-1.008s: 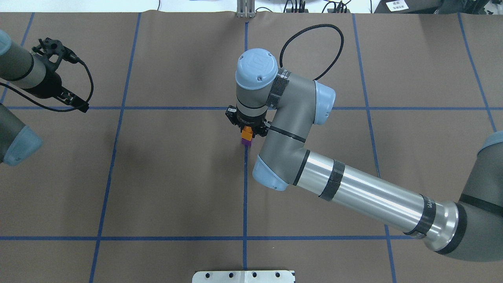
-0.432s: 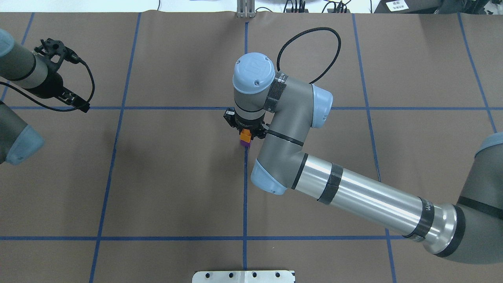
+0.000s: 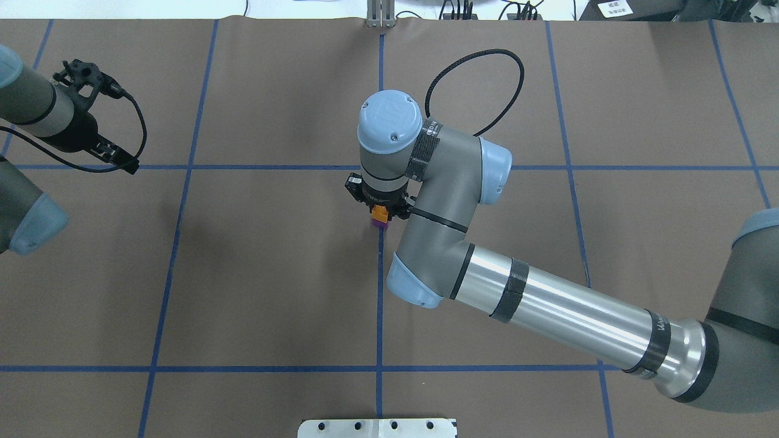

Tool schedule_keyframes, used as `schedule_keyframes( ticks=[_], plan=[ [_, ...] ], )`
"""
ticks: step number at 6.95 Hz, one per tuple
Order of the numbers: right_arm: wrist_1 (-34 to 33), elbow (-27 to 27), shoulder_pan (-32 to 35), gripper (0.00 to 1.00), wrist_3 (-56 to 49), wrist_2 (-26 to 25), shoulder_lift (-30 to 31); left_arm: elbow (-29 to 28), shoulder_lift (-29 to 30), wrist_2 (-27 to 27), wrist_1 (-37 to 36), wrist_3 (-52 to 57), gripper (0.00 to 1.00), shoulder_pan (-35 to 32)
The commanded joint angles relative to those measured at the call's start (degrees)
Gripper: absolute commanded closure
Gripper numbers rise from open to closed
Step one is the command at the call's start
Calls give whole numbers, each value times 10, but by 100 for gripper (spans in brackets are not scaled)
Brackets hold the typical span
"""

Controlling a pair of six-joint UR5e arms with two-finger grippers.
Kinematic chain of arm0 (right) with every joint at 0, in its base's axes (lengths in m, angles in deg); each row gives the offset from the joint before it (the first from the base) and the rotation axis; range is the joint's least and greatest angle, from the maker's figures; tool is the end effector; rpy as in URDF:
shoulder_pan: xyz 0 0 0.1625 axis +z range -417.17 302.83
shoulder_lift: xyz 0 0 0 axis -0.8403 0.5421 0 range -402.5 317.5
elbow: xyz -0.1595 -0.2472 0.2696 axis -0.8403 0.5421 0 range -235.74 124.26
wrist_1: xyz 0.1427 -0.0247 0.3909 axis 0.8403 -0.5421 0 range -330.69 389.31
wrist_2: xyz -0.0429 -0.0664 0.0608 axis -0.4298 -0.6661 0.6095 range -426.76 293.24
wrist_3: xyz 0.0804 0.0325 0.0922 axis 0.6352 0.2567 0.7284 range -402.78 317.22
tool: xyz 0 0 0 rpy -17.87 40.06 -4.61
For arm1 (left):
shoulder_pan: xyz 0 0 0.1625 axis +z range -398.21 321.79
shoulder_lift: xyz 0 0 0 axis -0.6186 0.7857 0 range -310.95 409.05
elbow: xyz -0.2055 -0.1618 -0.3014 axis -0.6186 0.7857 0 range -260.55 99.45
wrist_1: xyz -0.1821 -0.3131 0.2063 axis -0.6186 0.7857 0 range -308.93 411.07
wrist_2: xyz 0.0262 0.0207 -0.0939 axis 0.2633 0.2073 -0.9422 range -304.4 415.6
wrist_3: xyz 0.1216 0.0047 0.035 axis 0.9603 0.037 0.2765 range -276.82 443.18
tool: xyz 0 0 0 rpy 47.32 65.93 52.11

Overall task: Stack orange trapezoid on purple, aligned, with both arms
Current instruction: 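Lower the orange block onto the purple block with the right gripper, aligning edges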

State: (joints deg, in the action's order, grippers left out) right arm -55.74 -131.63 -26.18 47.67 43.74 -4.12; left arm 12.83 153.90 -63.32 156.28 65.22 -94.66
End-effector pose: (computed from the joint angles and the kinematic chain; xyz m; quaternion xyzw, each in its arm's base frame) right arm -0.6226 -0.4777 0.1899 -0.0661 -0.3874 0.1865 0.9004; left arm 0.2835 -0.5579 0.4623 0.1469 0.3364 0.1969 0.9091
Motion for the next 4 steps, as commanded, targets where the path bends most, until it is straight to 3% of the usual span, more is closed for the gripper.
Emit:
schedule_keyframes(
  ticks=[1,2,3,4],
  plan=[
    [1,0,-4,60,0,-7,0,-2,0,0,0,0,0,0],
    [1,0,-3,43,1,-7,-1,-2,0,0,1,0,0,0],
    [1,-1,1,33,-3,-6,-1,-1,1,0,1,-1,0,0],
    [1,-3,7,0,-4,-5,-1,-1,2,0,1,-1,0,0]
  ],
)
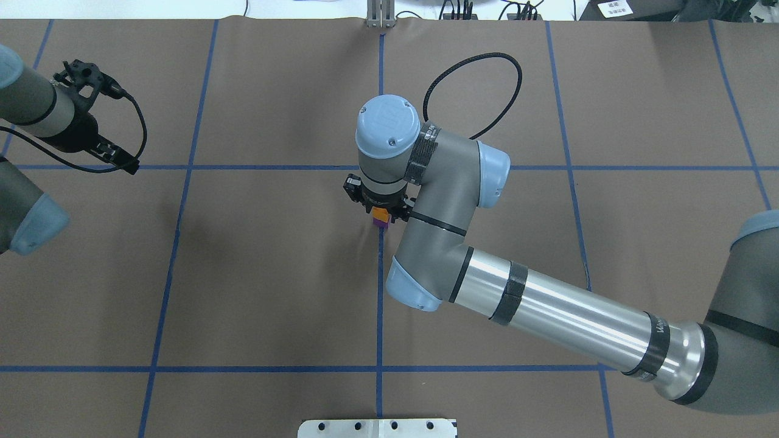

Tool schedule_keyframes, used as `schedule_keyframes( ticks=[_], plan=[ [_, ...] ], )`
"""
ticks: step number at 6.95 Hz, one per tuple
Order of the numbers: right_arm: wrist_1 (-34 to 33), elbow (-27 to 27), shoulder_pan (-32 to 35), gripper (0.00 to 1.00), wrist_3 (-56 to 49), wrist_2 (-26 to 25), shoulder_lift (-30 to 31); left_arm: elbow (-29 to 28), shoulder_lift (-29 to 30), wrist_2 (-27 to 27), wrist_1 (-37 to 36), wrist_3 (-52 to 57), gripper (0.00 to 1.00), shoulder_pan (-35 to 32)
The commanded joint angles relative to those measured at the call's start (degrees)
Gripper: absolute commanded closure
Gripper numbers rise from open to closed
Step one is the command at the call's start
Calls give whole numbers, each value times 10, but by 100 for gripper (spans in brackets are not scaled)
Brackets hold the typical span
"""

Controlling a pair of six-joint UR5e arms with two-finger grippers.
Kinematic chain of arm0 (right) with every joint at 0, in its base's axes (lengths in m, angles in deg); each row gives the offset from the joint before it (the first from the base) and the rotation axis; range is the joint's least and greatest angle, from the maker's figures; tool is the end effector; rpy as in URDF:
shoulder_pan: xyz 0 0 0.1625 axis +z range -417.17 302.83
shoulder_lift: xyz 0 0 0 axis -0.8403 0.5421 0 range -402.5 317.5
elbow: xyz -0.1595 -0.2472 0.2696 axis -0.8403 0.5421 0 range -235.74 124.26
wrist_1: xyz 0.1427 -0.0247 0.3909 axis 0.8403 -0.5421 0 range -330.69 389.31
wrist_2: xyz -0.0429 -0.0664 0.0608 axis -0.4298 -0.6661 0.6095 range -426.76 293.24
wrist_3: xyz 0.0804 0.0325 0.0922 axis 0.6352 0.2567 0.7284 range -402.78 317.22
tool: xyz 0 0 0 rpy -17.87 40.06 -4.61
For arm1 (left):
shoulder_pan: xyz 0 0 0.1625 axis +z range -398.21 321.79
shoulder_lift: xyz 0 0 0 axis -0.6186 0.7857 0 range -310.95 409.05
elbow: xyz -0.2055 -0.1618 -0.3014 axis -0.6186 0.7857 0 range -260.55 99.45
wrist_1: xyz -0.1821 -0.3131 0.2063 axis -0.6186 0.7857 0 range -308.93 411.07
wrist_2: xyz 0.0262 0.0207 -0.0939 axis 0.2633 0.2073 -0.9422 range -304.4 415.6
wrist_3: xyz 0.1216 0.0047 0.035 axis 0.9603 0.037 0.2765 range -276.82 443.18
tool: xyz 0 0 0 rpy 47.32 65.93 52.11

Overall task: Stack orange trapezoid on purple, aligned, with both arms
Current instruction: 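Lower the orange block onto the purple block with the right gripper, aligning edges, then open the right gripper and raise it away from the stack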

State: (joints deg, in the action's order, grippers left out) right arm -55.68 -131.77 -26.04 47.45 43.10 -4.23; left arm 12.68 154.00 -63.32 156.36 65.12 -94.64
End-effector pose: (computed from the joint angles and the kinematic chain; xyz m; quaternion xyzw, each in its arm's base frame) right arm -0.6207 -0.4803 0.1875 -0.0590 -0.3889 0.1874 0.9001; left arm 0.2842 -0.5585 0.4624 0.1468 0.3367 0.1964 0.9091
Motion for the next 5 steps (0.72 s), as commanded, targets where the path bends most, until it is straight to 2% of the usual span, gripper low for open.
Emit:
schedule_keyframes(
  ticks=[1,2,4,5],
  plan=[
    [-1,-4,15,0,-2,7,-1,1,1,0,-1,0,0,0],
    [-2,-9,24,0,-3,17,-1,1,1,-3,-1,0,0,0],
    [-25,-75,103,0,-29,84,15,6,0,-7,4,4,0,-8],
    [-64,-114,144,0,-116,111,48,7,-4,-22,4,5,0,-36]
  ],
)
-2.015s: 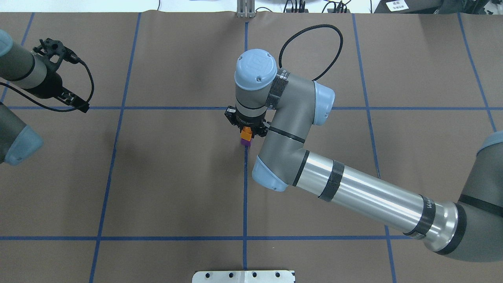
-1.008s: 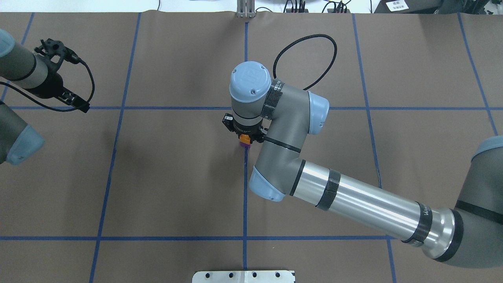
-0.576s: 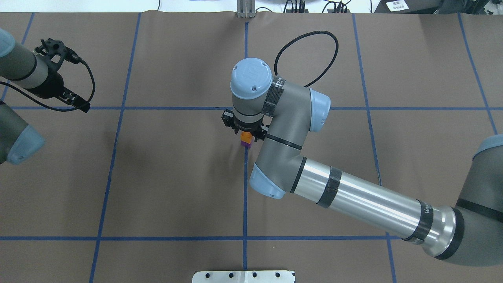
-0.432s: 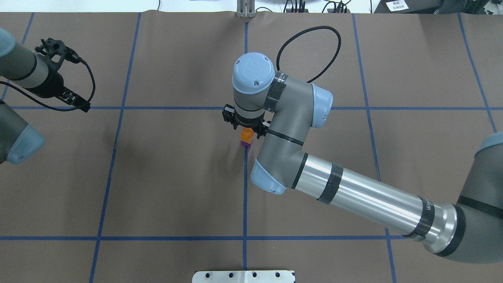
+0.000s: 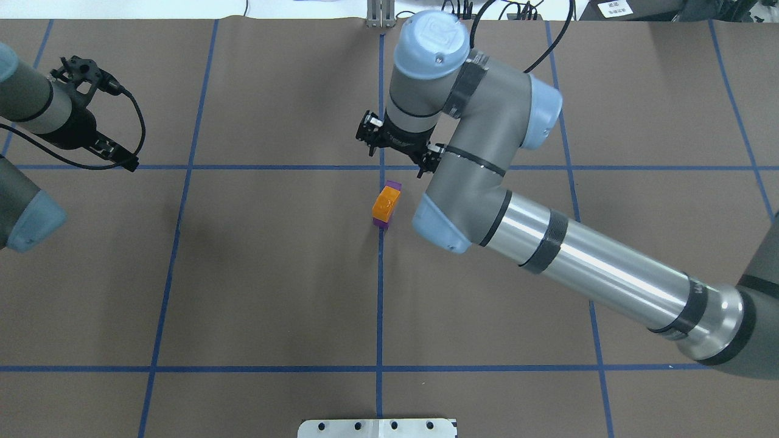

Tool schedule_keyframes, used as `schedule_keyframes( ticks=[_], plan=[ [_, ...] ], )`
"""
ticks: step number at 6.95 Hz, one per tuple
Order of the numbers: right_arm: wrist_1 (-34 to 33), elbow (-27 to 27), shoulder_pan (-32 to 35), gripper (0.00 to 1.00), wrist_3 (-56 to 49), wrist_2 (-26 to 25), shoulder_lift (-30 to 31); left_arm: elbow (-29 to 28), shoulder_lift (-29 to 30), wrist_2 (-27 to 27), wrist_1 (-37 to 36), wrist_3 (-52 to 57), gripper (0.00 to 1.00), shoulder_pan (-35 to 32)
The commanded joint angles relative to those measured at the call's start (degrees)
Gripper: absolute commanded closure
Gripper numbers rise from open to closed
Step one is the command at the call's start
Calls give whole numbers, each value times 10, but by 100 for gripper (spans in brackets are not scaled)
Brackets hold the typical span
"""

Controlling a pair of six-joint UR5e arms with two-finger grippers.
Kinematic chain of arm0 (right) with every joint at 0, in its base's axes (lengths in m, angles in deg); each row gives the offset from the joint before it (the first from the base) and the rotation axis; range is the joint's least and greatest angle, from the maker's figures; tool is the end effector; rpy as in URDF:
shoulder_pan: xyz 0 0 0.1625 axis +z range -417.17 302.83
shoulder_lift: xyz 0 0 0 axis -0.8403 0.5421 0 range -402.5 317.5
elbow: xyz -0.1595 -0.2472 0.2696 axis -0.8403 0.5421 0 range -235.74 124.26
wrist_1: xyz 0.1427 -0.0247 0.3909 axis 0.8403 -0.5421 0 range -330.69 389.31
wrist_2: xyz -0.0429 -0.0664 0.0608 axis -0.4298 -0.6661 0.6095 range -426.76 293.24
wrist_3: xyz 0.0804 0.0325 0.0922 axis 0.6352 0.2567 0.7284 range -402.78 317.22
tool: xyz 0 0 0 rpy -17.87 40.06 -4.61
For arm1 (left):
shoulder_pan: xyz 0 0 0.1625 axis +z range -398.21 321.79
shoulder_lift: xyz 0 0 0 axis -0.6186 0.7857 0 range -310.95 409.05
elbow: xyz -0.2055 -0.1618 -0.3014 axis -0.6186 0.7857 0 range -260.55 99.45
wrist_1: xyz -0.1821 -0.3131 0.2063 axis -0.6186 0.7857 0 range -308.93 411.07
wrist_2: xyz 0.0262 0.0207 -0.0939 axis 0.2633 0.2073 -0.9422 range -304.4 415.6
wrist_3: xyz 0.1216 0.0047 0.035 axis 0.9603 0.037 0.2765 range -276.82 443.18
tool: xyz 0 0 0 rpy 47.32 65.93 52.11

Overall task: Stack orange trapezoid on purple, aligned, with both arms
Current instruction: 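Open the right gripper and raise it away from the stack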

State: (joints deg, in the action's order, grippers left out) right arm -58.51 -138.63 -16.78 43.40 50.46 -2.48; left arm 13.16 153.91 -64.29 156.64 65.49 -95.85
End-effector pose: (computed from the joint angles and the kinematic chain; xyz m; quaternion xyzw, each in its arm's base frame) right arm -0.5187 -0.5403 0.1594 -0.0612 -0.4267 0.1961 0.8808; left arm 0.2730 -0.5620 0.4574 0.1526 0.3433 0.1930 0.9064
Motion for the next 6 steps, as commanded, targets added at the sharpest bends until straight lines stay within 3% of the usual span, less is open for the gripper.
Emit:
schedule_keyframes(
  ticks=[1,2,6],
  plan=[
    [-64,-97,93,0,-190,37,90,-3,-6,-48,-6,49,0,-66],
    [-67,-115,143,0,-297,61,150,-4,-39,-71,-9,118,0,-109],
    [-59,-111,357,0,-659,210,362,-36,-120,-127,-20,150,0,-260]
  ],
)
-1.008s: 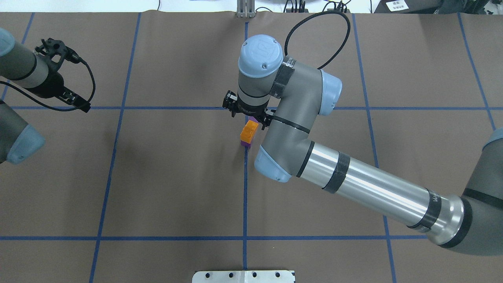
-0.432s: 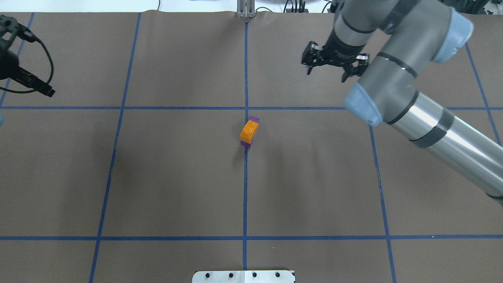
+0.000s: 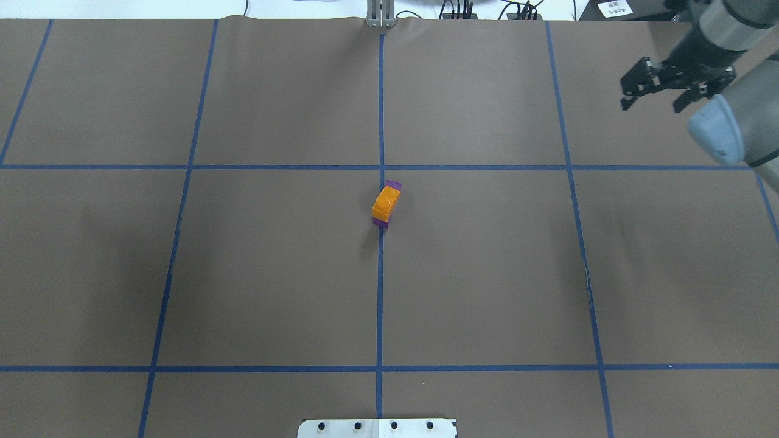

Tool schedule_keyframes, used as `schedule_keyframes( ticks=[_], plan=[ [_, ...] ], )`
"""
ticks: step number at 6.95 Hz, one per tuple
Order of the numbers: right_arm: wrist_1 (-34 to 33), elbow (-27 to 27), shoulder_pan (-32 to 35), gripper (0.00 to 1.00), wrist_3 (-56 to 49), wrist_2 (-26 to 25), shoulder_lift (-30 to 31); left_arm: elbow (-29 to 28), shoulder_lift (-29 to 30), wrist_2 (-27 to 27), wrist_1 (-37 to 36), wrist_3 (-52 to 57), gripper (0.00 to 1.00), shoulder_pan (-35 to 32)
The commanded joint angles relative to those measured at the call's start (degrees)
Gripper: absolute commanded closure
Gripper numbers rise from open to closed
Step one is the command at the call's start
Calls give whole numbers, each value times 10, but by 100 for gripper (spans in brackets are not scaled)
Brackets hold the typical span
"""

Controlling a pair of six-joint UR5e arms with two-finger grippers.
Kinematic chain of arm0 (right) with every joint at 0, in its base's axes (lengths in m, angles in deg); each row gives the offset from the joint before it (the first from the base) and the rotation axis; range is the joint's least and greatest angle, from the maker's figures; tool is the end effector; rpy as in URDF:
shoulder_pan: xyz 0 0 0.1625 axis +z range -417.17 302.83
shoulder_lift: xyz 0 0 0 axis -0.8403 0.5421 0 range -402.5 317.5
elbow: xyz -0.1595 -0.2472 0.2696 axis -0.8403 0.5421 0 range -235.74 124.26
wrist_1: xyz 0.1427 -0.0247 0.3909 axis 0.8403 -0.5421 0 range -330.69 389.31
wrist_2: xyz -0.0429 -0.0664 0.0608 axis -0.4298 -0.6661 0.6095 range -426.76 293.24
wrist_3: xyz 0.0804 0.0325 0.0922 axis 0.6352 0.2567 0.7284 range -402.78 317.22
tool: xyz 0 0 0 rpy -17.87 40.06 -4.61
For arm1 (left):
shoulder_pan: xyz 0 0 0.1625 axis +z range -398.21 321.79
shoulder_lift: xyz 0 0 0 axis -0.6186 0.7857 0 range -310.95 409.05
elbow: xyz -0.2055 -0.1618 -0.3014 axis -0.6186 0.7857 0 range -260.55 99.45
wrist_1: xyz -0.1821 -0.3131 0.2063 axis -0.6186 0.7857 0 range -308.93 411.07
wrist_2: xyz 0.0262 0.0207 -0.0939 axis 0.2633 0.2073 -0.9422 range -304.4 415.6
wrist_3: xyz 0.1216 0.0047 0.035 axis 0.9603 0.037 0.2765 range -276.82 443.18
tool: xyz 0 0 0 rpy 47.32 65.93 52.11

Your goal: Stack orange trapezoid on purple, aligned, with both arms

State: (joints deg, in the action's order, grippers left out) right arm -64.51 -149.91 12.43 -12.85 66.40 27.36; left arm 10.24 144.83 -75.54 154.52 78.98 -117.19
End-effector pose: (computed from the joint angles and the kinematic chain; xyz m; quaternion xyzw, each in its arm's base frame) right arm -0.1734 -0.6002 0.4261 -0.0042 -0.3979 0.0109 0.9174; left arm 0.0578 -0.5581 0.5699 0.1154 0.3645 0.1158 0.9167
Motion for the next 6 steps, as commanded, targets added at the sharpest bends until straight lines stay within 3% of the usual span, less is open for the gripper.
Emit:
schedule_keyframes(
  ticks=[1,2,4,5,6],
  plan=[
    [12,3,100,0,-147,58,91,-10,-51,-59,4,85,0,-83],
    [36,9,105,0,-168,49,133,-16,-53,-41,3,128,0,-99],
    [113,47,114,0,-163,16,139,-16,-42,36,-23,133,0,-94],
    [111,57,120,0,-164,17,142,-7,-20,40,-93,133,0,-94],
    [109,59,136,0,-167,23,143,-8,-17,49,-113,133,0,-92]
  ],
)
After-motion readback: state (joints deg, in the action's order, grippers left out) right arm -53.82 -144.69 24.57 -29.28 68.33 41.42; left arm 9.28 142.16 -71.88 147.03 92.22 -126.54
